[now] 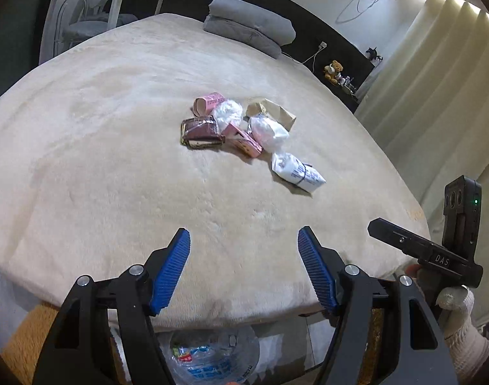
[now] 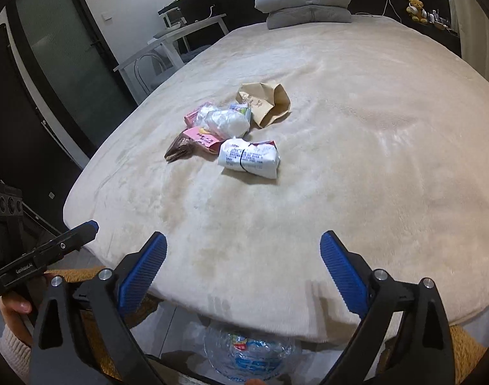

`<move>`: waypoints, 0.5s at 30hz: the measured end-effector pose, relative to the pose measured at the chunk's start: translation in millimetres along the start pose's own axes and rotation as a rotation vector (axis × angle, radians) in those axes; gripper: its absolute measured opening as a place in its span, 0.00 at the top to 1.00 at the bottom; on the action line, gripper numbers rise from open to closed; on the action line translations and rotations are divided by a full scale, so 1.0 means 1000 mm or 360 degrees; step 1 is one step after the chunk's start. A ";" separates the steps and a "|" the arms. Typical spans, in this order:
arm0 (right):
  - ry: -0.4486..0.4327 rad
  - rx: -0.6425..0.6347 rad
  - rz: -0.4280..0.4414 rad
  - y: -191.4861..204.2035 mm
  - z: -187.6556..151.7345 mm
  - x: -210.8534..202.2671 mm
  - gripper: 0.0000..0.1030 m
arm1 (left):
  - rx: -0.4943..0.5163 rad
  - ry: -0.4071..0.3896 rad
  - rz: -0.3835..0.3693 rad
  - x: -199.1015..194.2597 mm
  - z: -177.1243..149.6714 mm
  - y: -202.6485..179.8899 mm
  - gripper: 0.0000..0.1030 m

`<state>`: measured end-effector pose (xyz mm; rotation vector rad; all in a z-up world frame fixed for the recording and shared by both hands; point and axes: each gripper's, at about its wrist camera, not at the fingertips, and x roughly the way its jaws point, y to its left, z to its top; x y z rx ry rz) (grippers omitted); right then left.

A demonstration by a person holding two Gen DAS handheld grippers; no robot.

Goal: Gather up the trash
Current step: 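Move both grippers back up toward the trash pile on the bed, then grasp the maroon box with the left gripper while the right gripper grasps the white wrapped packet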

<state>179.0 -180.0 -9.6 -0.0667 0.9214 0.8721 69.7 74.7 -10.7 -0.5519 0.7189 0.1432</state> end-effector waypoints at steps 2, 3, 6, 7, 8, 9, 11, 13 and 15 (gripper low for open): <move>0.0027 0.0029 0.0011 -0.004 0.013 0.012 0.08 | -0.0020 0.0008 0.0000 0.011 0.017 0.007 0.34; 0.0043 0.0045 0.0017 -0.006 0.019 0.018 0.08 | -0.0028 0.0016 -0.0001 0.017 0.025 0.011 0.34; 0.0092 0.0090 0.0046 -0.012 0.037 0.035 0.08 | -0.0054 0.0044 -0.0001 0.037 0.049 0.023 0.34; 0.0108 0.0107 0.0052 -0.014 0.042 0.040 0.08 | -0.0064 0.0054 -0.0006 0.043 0.055 0.025 0.34; 0.0128 0.0124 0.0060 -0.016 0.046 0.046 0.08 | -0.0073 0.0071 -0.0009 0.050 0.062 0.029 0.34; 0.0148 0.0142 0.0073 -0.017 0.050 0.051 0.08 | -0.0085 0.0090 -0.0008 0.058 0.068 0.032 0.34; 0.0190 0.0181 0.0104 -0.021 0.057 0.062 0.08 | -0.0103 0.0124 -0.0013 0.074 0.080 0.038 0.34; 0.0227 0.0218 0.0127 -0.024 0.063 0.072 0.08 | -0.0101 0.0155 0.0009 0.088 0.090 0.043 0.34; 0.0263 0.0257 0.0157 -0.026 0.066 0.081 0.08 | -0.0105 0.0180 0.0028 0.101 0.099 0.048 0.34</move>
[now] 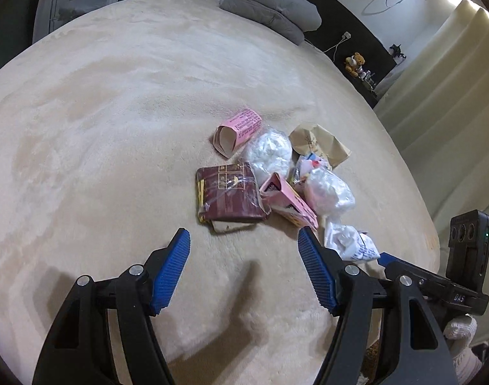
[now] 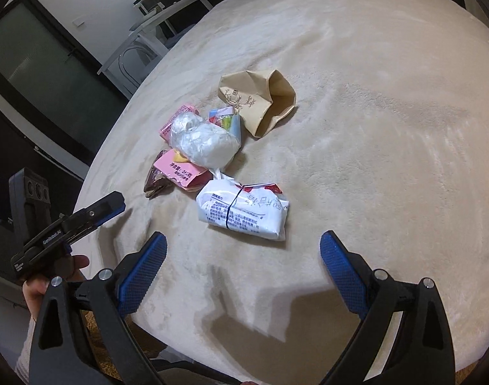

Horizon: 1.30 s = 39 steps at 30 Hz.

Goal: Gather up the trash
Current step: 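Grasp the maroon box with the left gripper while the right gripper grasps the white wrapped packet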

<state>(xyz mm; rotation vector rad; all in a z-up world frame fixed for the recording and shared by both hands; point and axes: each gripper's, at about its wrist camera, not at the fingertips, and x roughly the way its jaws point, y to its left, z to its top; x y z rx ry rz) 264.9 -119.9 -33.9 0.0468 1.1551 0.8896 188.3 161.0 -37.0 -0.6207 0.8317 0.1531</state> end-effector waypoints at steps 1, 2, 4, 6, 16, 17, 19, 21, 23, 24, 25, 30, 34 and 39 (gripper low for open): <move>0.0018 0.0021 0.0017 -0.001 0.003 0.003 0.08 | -0.0006 0.0010 0.0007 0.005 0.004 0.002 0.34; 0.0032 0.0039 0.0032 -0.002 0.005 0.006 0.08 | -0.0010 0.0019 0.0003 0.009 0.008 0.004 0.34; 0.0053 0.0063 0.0051 -0.003 0.009 0.010 0.08 | -0.0007 0.0042 0.0003 0.018 0.013 0.006 0.34; 0.0064 0.0070 0.0055 -0.003 0.013 0.014 0.08 | 0.0008 0.0064 0.0043 0.026 0.018 0.008 0.34; 0.0128 0.0030 0.0043 0.002 0.020 0.028 0.09 | 0.0195 0.0112 0.0164 0.050 0.022 -0.007 0.34; 0.0132 0.0015 0.0024 0.004 0.019 0.029 0.13 | 0.0237 0.0109 0.0186 0.052 0.021 -0.011 0.35; 0.0125 -0.0005 -0.0017 0.006 0.018 0.030 0.19 | 0.0309 0.0116 0.0225 0.056 0.019 -0.018 0.49; 0.0121 -0.0019 -0.0072 0.005 0.018 0.031 0.30 | 0.0355 0.0105 0.0255 0.057 0.018 -0.024 0.50; 0.0110 -0.0019 -0.0064 0.004 0.019 0.030 0.31 | 0.0381 0.0091 0.0264 0.056 0.017 -0.026 0.50; 0.0101 -0.0027 -0.0069 0.005 0.018 0.028 0.31 | 0.0390 0.0085 0.0266 0.055 0.016 -0.028 0.50; 0.0086 -0.0037 -0.0081 0.005 0.018 0.026 0.32 | 0.0401 0.0079 0.0264 0.053 0.015 -0.029 0.50; 0.0044 -0.0059 -0.0069 0.005 0.013 0.016 0.33 | 0.0401 0.0049 0.0259 0.041 0.006 -0.032 0.52; 0.0011 -0.0075 -0.0070 0.005 0.008 0.007 0.33 | 0.0388 0.0022 0.0248 0.031 -0.003 -0.034 0.52; -0.0034 -0.0082 -0.0055 0.005 -0.001 -0.003 0.33 | 0.0363 -0.0021 0.0225 0.015 -0.012 -0.039 0.52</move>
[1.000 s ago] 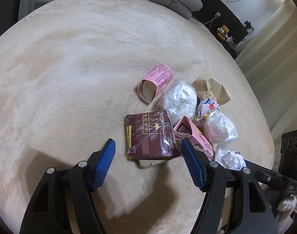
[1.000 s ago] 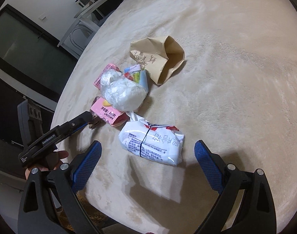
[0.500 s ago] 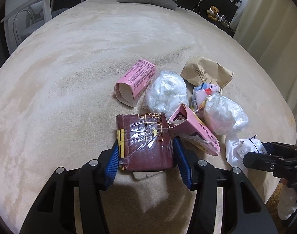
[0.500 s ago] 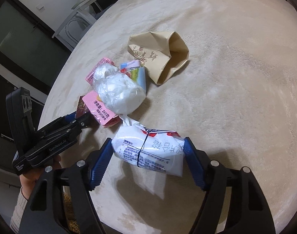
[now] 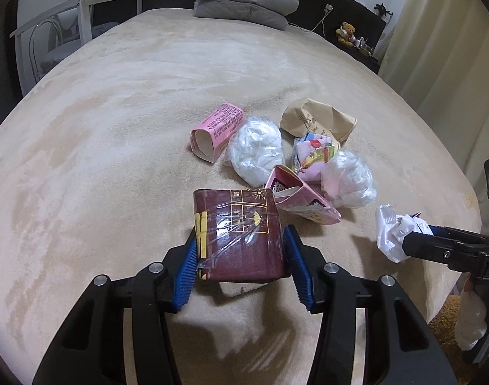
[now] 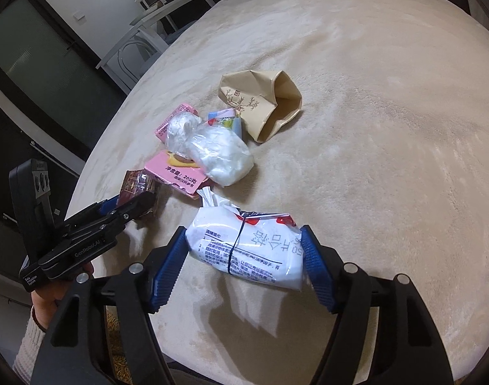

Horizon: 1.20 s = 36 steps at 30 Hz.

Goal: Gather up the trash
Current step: 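Grasp the maroon box with the left gripper while the right gripper grasps the white wrapped packet, then carry the maroon box and white packet down over the floor bin with both grippers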

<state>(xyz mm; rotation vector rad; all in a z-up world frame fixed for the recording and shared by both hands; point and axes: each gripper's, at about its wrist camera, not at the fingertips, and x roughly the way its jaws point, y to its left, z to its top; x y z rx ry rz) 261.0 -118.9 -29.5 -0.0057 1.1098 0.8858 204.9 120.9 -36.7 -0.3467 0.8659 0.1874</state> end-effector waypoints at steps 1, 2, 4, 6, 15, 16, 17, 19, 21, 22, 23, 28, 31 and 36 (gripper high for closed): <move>-0.0016 -0.0008 -0.0004 0.000 -0.003 -0.003 0.33 | -0.0011 -0.0009 -0.0001 -0.003 -0.002 0.000 0.52; -0.0027 -0.0015 -0.0009 0.002 -0.006 -0.006 0.33 | -0.0022 -0.0019 -0.0001 -0.007 -0.003 0.001 0.52; -0.0041 -0.0024 -0.0009 0.003 -0.012 -0.011 0.33 | -0.0048 -0.0041 -0.0016 -0.014 -0.008 0.001 0.52; -0.0059 -0.0040 -0.0007 0.006 -0.019 -0.017 0.33 | -0.0053 -0.0062 -0.0018 -0.022 -0.013 -0.001 0.52; -0.0203 -0.0126 -0.0002 0.015 -0.048 -0.046 0.33 | -0.0105 -0.0162 -0.0131 -0.054 -0.046 -0.015 0.52; -0.0221 -0.0139 -0.0005 0.015 -0.052 -0.050 0.33 | -0.0109 -0.0176 -0.0146 -0.058 -0.051 -0.017 0.52; -0.0238 -0.0148 -0.0010 0.016 -0.055 -0.053 0.33 | -0.0112 -0.0186 -0.0161 -0.062 -0.056 -0.019 0.52; -0.0265 -0.0154 -0.0018 0.016 -0.065 -0.061 0.33 | -0.0114 -0.0207 -0.0188 -0.069 -0.066 -0.024 0.52; -0.0276 -0.0148 -0.0020 0.014 -0.074 -0.066 0.33 | -0.0112 -0.0220 -0.0213 -0.075 -0.076 -0.028 0.52; -0.0281 -0.0147 -0.0023 0.013 -0.079 -0.069 0.33 | -0.0108 -0.0226 -0.0221 -0.079 -0.081 -0.031 0.52; -0.0286 -0.0147 -0.0026 0.012 -0.085 -0.072 0.33 | -0.0110 -0.0230 -0.0231 -0.081 -0.085 -0.032 0.52; -0.0326 -0.0166 -0.0049 0.015 -0.111 -0.086 0.33 | -0.0112 -0.0269 -0.0285 -0.097 -0.109 -0.041 0.52; -0.0344 -0.0187 -0.0061 0.018 -0.126 -0.092 0.33 | -0.0112 -0.0293 -0.0306 -0.107 -0.122 -0.047 0.52; -0.0348 -0.0200 -0.0069 0.023 -0.153 -0.099 0.33 | -0.0114 -0.0309 -0.0330 -0.120 -0.146 -0.055 0.52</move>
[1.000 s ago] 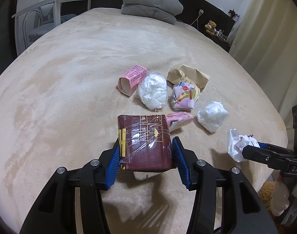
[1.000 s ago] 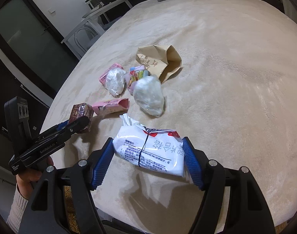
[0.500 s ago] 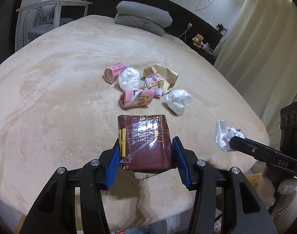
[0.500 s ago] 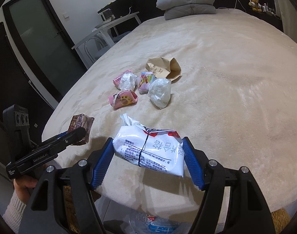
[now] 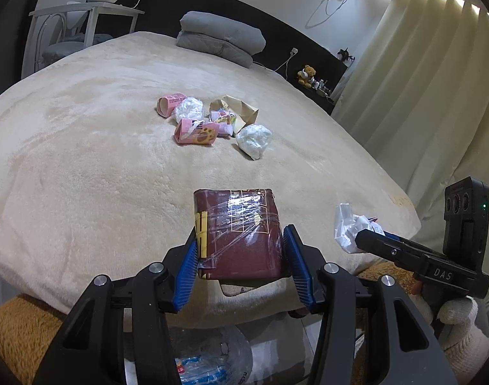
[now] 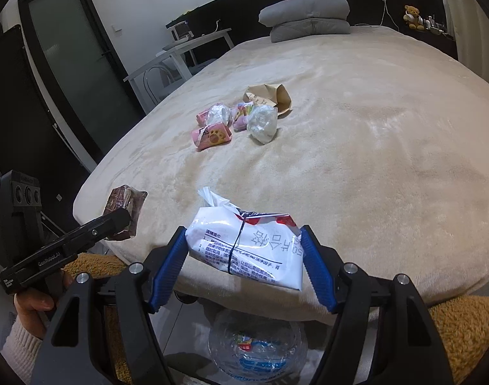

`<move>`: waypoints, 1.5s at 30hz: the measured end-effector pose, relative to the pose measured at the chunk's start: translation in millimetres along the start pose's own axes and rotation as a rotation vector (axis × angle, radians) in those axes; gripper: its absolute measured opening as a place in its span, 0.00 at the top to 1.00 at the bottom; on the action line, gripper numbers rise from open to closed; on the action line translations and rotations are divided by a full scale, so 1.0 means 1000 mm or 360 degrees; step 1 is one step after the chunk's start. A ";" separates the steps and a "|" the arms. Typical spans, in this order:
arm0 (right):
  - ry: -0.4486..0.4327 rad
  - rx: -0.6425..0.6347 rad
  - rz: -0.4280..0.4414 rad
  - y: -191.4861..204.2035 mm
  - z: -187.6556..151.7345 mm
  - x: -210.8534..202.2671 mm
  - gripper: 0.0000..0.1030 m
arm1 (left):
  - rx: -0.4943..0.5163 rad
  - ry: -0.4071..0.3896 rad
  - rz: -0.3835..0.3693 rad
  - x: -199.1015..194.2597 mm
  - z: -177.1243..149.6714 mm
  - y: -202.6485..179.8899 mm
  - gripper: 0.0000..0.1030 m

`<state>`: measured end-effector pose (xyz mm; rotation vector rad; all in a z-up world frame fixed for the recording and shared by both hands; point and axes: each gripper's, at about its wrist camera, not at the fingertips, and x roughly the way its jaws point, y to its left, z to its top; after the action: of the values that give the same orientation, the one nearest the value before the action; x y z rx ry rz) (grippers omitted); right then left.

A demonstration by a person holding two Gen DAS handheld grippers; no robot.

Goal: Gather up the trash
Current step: 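Carry the maroon box and white packet down over the floor bin with both grippers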

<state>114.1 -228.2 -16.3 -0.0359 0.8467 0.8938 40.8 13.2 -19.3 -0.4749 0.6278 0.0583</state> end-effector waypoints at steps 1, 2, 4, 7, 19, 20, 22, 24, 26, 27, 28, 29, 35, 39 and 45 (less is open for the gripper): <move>0.0001 -0.0003 0.0001 0.001 -0.004 -0.002 0.33 | 0.0001 -0.0001 -0.0005 -0.003 -0.004 -0.002 0.52; 0.0000 -0.0008 0.0001 0.003 -0.009 -0.005 0.33 | 0.0003 -0.0002 -0.0012 -0.005 -0.007 -0.003 0.52; -0.0012 -0.0030 -0.0008 0.007 -0.016 -0.011 0.33 | 0.0017 -0.0001 -0.0022 -0.009 -0.014 -0.008 0.52; -0.0026 -0.0049 -0.0013 0.012 -0.023 -0.017 0.33 | 0.0035 -0.0001 -0.0037 -0.015 -0.023 -0.014 0.52; -0.0035 -0.0058 -0.0007 0.017 -0.044 -0.030 0.33 | 0.0073 0.0030 -0.0076 -0.029 -0.055 -0.031 0.52; -0.0030 -0.0058 -0.0009 0.018 -0.046 -0.030 0.33 | 0.0070 0.0034 -0.0079 -0.030 -0.056 -0.031 0.52; -0.0017 -0.0060 -0.0019 0.018 -0.050 -0.030 0.33 | 0.0063 0.0050 -0.0083 -0.030 -0.060 -0.031 0.52; -0.0003 -0.0067 -0.0029 0.019 -0.054 -0.029 0.33 | 0.0058 0.0075 -0.0089 -0.029 -0.064 -0.031 0.52; 0.0015 -0.0075 -0.0041 0.019 -0.057 -0.026 0.33 | 0.0059 0.0105 -0.0082 -0.026 -0.068 -0.032 0.52; 0.0028 -0.0079 -0.0048 0.020 -0.059 -0.025 0.33 | 0.0055 0.0121 -0.0079 -0.024 -0.070 -0.032 0.52; 0.0042 -0.0085 -0.0060 0.020 -0.061 -0.023 0.33 | 0.0048 0.0138 -0.0074 -0.023 -0.072 -0.031 0.52; 0.0056 -0.0091 -0.0072 0.020 -0.063 -0.021 0.33 | 0.0040 0.0154 -0.0067 -0.021 -0.074 -0.030 0.52; 0.0166 -0.0085 -0.0095 0.017 -0.072 -0.006 0.33 | -0.0013 0.0286 -0.0023 -0.007 -0.087 -0.023 0.52; 0.0245 -0.0055 -0.0099 0.014 -0.073 0.005 0.33 | -0.0032 0.0360 0.0000 0.002 -0.092 -0.018 0.52; 0.0428 0.0008 -0.0111 0.007 -0.081 0.030 0.33 | -0.0090 0.0483 0.0031 0.015 -0.100 -0.006 0.52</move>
<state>67.6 -232.2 -89.6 -0.1837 1.0916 0.8319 -0.9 -38.2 -95.8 -0.5373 0.9303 0.0221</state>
